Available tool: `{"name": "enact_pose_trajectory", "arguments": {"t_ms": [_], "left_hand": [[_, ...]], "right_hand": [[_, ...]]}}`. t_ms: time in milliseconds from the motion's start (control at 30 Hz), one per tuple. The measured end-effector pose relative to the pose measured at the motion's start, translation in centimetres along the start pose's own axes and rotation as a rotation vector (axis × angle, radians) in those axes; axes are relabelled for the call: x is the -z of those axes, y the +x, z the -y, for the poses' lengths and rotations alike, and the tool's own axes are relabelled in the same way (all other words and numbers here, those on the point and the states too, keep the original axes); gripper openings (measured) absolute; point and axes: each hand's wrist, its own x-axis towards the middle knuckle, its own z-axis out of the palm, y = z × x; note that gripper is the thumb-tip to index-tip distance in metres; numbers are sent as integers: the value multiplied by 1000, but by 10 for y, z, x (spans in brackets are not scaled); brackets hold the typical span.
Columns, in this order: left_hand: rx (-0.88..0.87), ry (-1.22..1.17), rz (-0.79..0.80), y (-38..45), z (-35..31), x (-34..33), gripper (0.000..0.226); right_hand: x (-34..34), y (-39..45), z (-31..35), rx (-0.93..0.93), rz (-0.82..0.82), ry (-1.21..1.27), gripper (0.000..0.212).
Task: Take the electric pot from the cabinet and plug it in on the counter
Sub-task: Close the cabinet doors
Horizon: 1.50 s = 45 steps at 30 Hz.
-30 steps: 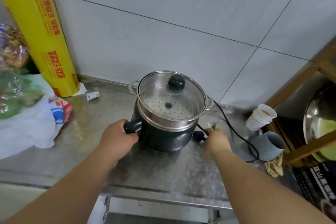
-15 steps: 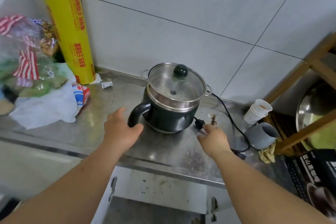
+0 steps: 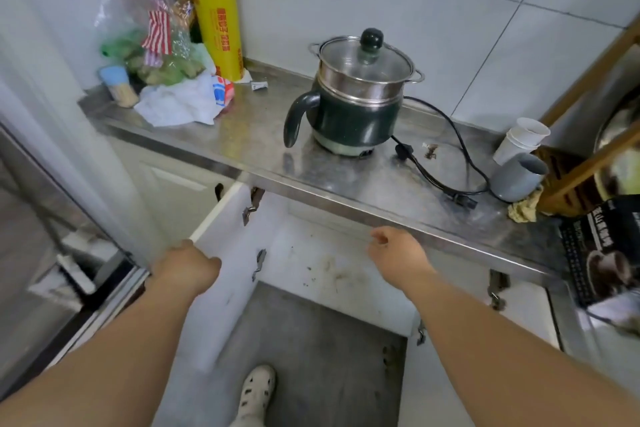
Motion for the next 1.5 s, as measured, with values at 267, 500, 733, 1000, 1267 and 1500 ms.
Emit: {"name": "enact_pose_trajectory", "arguments": {"t_ms": [267, 500, 733, 1000, 1267, 1500], "left_hand": [[-81, 77, 27, -19, -7, -9, 48], [-38, -341, 255, -46, -53, -62, 36], [-91, -567, 536, -51, -129, -105, 23], [-134, -559, 560, -77, -167, -104, 21], [-173, -553, 611, -76, -167, -112, 19], [-224, -539, 666, -86, -154, -110, 15]], "right_hand": [[-14, -28, -35, -101, 135, 47, 40], [-2, -39, -58, -153, 144, 31, 39], [42, -54, -104, -355, -12, 56, 41], [69, -85, -156, -748, -134, -164, 55], [54, -88, -177, -936, -80, -32, 56], [59, -87, -177, -939, -157, 102, 58]]}}
